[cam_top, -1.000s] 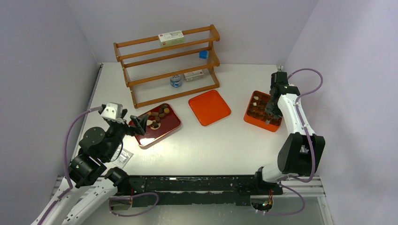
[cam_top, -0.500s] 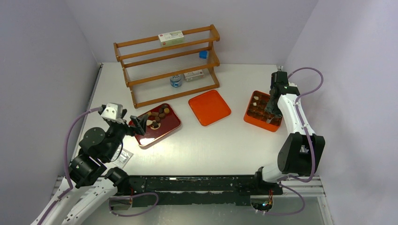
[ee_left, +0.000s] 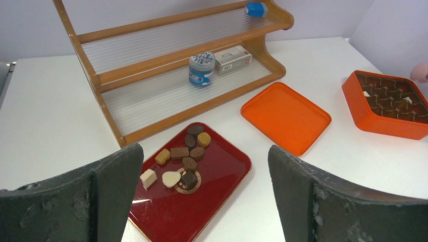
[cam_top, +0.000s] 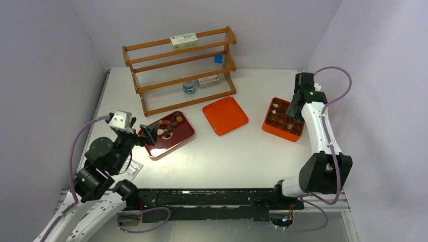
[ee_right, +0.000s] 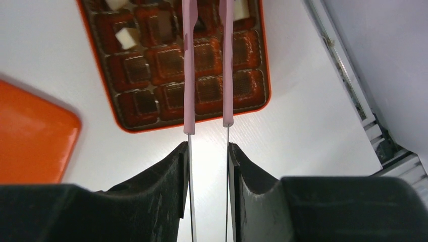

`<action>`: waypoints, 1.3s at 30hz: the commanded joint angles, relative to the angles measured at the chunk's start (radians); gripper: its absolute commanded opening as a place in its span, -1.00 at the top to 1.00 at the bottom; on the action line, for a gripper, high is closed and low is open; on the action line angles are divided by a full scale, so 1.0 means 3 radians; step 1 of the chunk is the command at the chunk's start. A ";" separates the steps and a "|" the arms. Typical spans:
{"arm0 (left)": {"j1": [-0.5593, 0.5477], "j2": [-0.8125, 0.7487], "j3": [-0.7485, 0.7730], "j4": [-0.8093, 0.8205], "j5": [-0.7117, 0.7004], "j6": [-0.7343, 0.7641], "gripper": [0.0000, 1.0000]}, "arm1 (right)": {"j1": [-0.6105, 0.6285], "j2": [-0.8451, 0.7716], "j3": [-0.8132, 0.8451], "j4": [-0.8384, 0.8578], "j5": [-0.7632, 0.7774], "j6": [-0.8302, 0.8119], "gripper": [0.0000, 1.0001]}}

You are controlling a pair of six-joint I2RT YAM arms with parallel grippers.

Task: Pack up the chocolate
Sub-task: Place the fake chocolate in the packing bottle, then pick up the fake chocolate from the plate.

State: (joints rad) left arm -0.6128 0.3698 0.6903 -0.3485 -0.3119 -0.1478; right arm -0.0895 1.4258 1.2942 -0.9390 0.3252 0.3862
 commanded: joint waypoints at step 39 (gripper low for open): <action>-0.0008 -0.0318 0.0091 -0.0071 -0.1028 0.0007 -0.97 | 0.3606 0.0997 0.0863 0.0786 -0.0407 0.0124 0.26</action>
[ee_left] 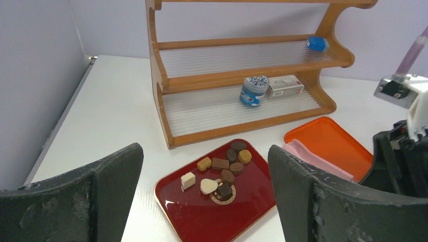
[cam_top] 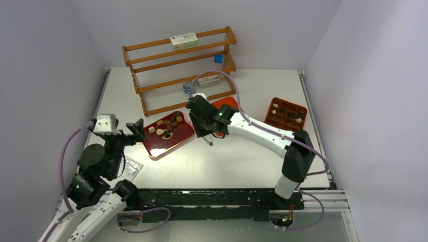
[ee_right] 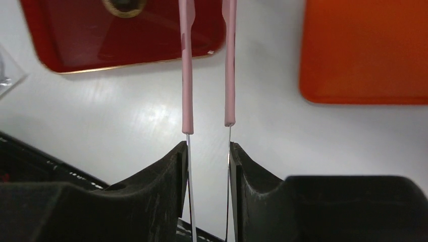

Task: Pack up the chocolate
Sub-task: Pick up the fake chocolate from the plate.

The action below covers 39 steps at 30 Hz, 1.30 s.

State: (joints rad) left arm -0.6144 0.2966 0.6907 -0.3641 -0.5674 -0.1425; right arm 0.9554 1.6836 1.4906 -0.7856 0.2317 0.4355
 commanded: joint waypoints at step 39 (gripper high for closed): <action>0.0140 -0.0533 0.0006 0.0105 -0.0321 -0.0021 -0.96 | 0.0773 0.1825 0.1920 -0.0724 0.0311 0.0130 0.21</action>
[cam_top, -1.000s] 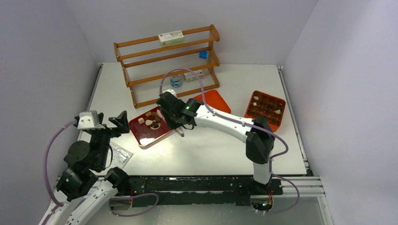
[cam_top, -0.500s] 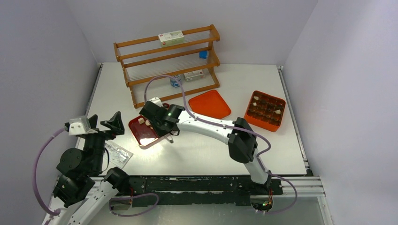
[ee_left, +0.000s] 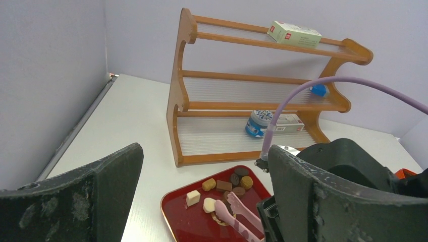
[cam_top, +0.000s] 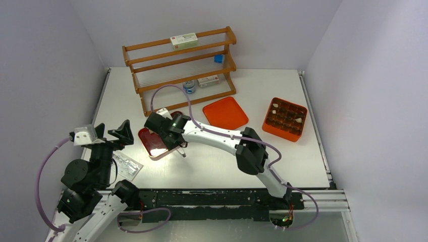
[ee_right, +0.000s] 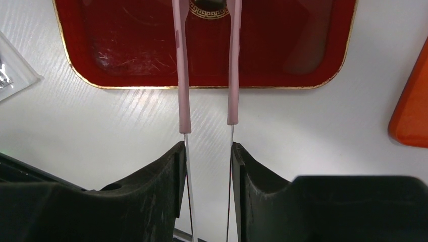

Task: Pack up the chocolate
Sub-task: Pick up the fake chocolate from the plate.

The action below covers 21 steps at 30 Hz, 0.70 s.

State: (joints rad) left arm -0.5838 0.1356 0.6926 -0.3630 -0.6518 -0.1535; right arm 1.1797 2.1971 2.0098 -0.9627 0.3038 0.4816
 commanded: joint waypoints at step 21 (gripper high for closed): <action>0.0098 -0.0022 -0.0003 0.0111 0.0012 0.0017 -0.96 | 0.0142 0.0439 0.0545 -0.0550 0.0245 -0.0132 0.23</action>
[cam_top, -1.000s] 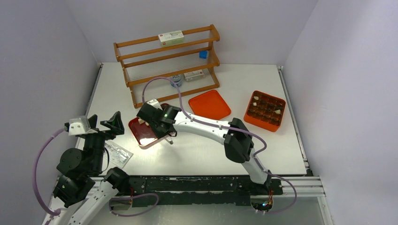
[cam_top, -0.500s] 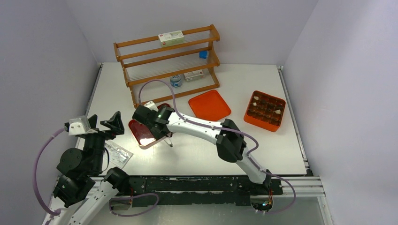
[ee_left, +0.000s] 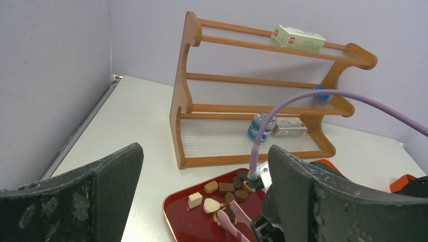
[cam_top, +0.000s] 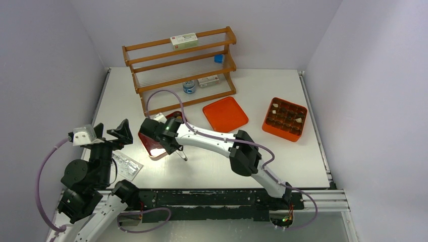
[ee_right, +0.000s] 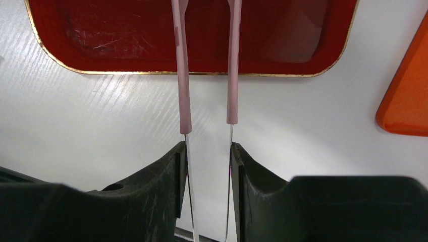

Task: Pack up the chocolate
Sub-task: Pick up the fake chocolate from the plate.

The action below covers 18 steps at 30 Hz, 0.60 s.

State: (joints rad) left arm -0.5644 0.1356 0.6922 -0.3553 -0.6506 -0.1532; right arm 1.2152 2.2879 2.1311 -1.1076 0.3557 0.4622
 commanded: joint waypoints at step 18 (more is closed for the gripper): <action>0.0041 -0.0038 -0.0009 0.0099 -0.0006 0.0022 -0.96 | 0.0025 0.0141 0.0209 -0.0083 0.0135 -0.0169 0.44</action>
State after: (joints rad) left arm -0.5632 0.1352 0.6922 -0.3550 -0.6506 -0.1532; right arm 1.2186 2.3699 2.1696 -1.1282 0.3733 0.4252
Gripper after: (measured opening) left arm 0.983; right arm 0.327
